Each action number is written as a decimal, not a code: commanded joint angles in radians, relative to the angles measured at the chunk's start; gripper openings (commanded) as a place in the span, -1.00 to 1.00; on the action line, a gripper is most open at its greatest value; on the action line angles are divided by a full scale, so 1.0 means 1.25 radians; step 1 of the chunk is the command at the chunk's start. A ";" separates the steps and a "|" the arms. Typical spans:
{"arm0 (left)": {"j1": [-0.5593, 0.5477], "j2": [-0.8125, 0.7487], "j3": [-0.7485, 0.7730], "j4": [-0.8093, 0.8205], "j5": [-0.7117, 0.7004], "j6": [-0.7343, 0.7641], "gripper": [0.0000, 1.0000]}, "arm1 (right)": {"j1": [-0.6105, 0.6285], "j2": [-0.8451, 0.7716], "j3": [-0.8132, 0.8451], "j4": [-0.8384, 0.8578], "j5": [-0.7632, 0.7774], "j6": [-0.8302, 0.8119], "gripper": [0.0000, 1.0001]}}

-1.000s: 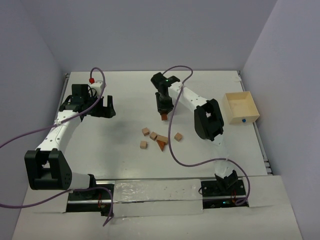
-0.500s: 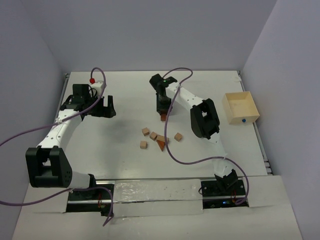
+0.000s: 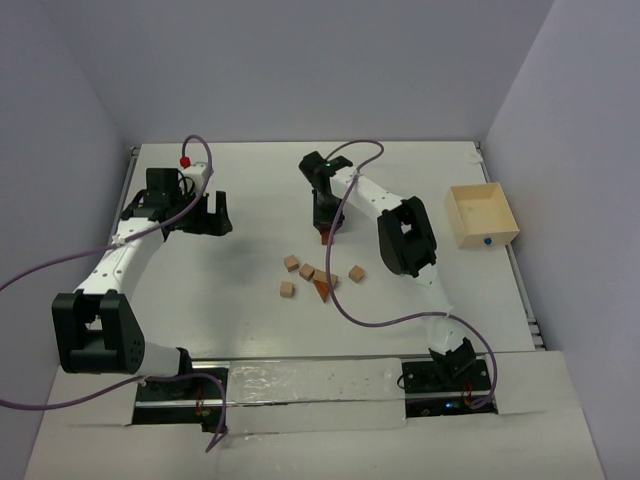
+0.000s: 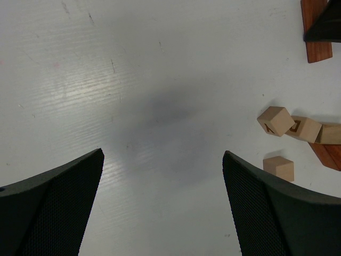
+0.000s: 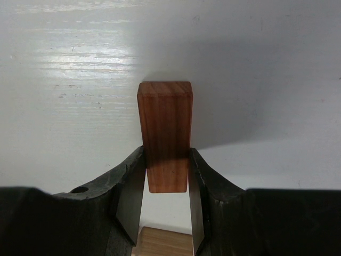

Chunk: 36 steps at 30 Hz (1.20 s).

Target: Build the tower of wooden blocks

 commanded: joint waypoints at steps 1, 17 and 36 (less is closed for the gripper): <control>0.006 -0.008 0.006 0.026 0.002 -0.001 0.99 | -0.007 0.026 0.007 -0.001 0.010 -0.003 -0.73; 0.006 0.001 0.004 0.032 0.007 -0.002 0.99 | -0.011 0.010 0.005 -0.002 -0.021 -0.002 0.39; 0.006 -0.032 0.054 -0.002 0.028 -0.007 0.98 | 0.044 -0.698 -0.491 0.393 0.027 -0.539 0.09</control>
